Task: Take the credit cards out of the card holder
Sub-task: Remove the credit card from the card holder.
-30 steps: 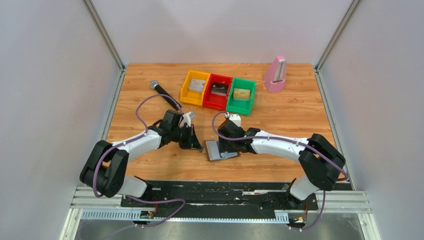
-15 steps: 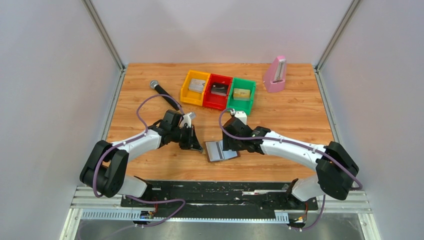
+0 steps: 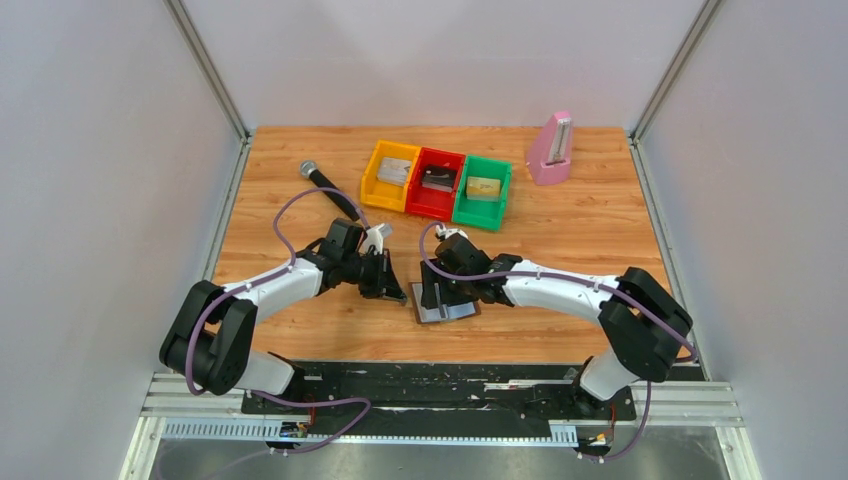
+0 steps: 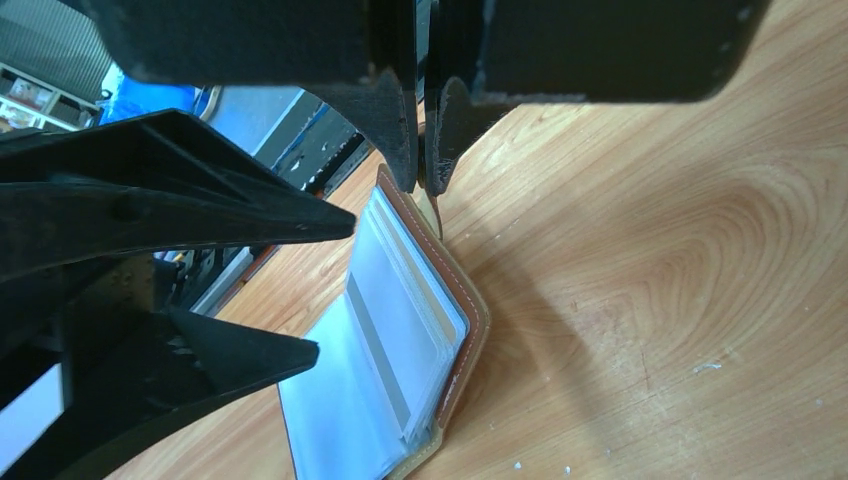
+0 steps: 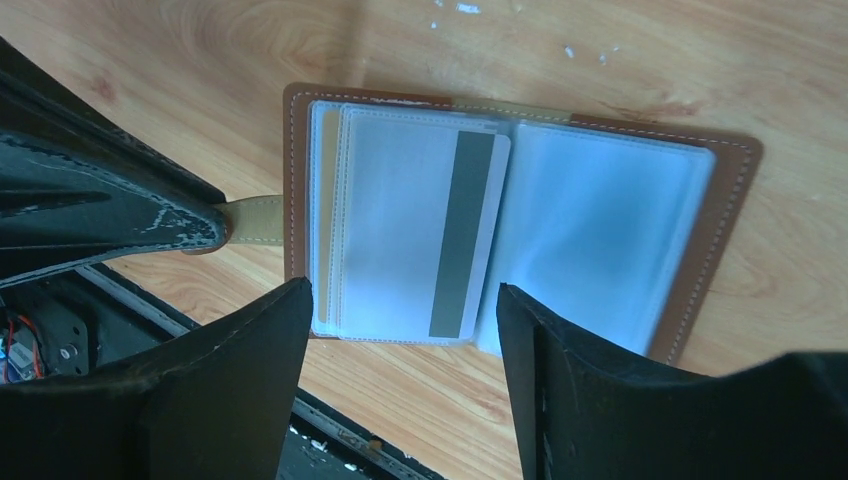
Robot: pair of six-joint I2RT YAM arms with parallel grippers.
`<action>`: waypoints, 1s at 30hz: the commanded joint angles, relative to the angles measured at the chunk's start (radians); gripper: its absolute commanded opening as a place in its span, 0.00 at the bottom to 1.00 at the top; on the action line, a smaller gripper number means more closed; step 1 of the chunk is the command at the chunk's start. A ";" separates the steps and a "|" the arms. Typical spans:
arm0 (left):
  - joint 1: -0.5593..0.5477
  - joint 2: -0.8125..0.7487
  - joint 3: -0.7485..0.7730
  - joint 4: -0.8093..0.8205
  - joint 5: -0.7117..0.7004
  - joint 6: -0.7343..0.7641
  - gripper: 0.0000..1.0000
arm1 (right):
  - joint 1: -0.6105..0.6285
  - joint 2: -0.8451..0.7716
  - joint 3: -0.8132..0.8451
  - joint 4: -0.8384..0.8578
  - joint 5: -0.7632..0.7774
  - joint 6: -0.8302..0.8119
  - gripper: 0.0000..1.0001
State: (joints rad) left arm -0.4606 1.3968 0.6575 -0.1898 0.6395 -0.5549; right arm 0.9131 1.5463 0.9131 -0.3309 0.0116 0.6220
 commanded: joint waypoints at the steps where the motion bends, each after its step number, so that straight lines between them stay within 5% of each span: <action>1: -0.003 -0.007 0.036 0.013 0.023 0.018 0.00 | 0.000 0.035 0.022 0.067 -0.061 -0.029 0.70; 30: -0.003 -0.006 0.036 0.003 0.011 0.026 0.00 | 0.010 0.071 -0.015 0.037 0.101 -0.012 0.61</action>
State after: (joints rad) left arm -0.4606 1.3968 0.6609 -0.1921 0.6407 -0.5507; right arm 0.9180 1.6196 0.8967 -0.2790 0.0418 0.6083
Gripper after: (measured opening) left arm 0.011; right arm 0.617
